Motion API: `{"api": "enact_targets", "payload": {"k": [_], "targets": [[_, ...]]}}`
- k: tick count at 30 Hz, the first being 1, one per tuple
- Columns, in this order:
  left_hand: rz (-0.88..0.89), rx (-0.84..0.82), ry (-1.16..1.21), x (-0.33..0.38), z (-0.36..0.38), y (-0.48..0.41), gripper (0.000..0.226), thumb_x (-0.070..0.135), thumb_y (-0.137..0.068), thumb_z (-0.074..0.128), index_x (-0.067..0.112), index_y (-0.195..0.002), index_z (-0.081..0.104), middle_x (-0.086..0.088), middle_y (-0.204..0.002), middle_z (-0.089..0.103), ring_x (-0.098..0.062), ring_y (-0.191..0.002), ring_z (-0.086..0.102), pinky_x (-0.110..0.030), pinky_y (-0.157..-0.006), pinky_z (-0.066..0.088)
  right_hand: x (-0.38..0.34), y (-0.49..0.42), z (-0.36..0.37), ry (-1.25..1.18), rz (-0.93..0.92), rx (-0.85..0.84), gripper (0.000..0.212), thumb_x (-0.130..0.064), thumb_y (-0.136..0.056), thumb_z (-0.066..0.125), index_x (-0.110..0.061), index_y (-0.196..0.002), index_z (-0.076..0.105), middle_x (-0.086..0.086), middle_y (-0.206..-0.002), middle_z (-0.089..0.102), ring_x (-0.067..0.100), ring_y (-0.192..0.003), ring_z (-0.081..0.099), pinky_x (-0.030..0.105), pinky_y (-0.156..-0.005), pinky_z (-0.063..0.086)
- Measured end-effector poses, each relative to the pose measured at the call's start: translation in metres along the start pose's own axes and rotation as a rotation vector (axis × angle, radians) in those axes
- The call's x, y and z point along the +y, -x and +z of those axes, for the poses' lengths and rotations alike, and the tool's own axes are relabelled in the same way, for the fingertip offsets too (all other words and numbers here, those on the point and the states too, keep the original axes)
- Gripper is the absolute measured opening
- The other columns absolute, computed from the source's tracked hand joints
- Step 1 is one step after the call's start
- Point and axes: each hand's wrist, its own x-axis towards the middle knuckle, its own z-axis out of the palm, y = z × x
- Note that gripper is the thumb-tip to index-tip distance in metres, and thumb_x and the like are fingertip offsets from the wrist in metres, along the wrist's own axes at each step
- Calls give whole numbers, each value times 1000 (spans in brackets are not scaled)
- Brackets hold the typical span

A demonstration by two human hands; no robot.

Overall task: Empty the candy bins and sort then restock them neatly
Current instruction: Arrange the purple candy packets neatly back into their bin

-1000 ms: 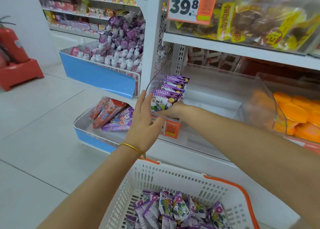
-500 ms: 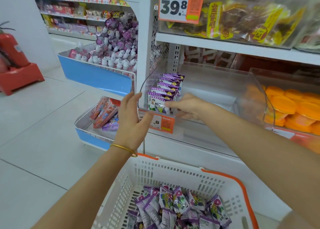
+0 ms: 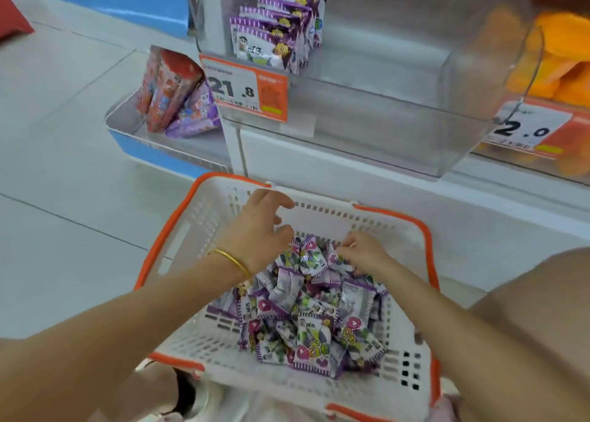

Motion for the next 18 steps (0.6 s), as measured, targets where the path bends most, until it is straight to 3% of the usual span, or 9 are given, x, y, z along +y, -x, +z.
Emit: {"api": "enact_targets", "payload": {"k": [3, 5, 8, 10, 12, 14, 16, 18], "targets": [[-65, -38, -34, -8, 9, 0, 31, 10, -91, 52, 18, -120, 51, 3, -123, 39, -8, -97, 52, -7, -73, 37, 31, -31, 38, 53, 4, -24, 54, -42, -88, 62, -12, -132, 48, 13, -141, 45, 30, -125, 46, 42, -104, 39], [-88, -34, -53, -13, 12, -2, 29, 10, -91, 52, 19, -118, 52, 7, -120, 38, -1, -89, 52, 1, -67, 38, 37, -47, 58, 103, 37, -39, 69, -60, -82, 60, -23, -138, 43, 11, -152, 29, 36, -136, 32, 49, -109, 34], [-128, -30, -85, -23, 14, -6, 26, 11, -92, 51, 20, -117, 53, 8, -117, 38, 1, -88, 51, 4, -67, 35, 39, -62, 75, 177, 87, -16, 67, -65, -83, 55, -31, -140, 42, 10, -157, 14, 43, -140, 17, 54, -109, 31], [-156, -25, -90, -28, 14, -7, 26, 10, -91, 51, 20, -115, 54, 8, -116, 39, -4, -94, 53, -2, -67, 39, 38, -65, 82, 214, 121, 30, 58, -58, -87, 55, -29, -137, 46, 11, -156, 17, 44, -139, 17, 53, -108, 32], [-186, -23, -90, -32, 13, -8, 25, 9, -91, 52, 19, -114, 55, 7, -114, 40, -8, -98, 54, -9, -71, 39, 39, -69, 87, 192, 121, 100, 38, -41, -92, 56, -21, -125, 56, 14, -148, 31, 43, -135, 26, 50, -107, 36], [-207, -32, -102, -35, 14, -7, 24, 10, -92, 52, 19, -114, 55, 7, -115, 40, -7, -97, 53, -6, -69, 38, 42, -67, 87, 201, 55, 146, 13, -27, -94, 56, -15, -95, 59, 14, -126, 49, 38, -121, 42, 44, -99, 41], [-229, -53, -113, -37, 15, -7, 24, 10, -92, 51, 20, -114, 55, 7, -115, 40, -5, -95, 52, -3, -67, 37, 45, -65, 84, 217, -12, 200, 24, -17, -94, 56, -14, -72, 47, 11, -95, 54, 31, -95, 52, 39, -82, 43], [-268, -82, -73, -38, 19, -8, 25, 9, -92, 50, 18, -116, 55, 3, -119, 41, -9, -96, 54, -9, -74, 41, 45, -60, 77, 199, -43, 262, 38, -9, -92, 55, -14, -60, 36, 6, -70, 45, 25, -70, 47, 33, -63, 36]]}}
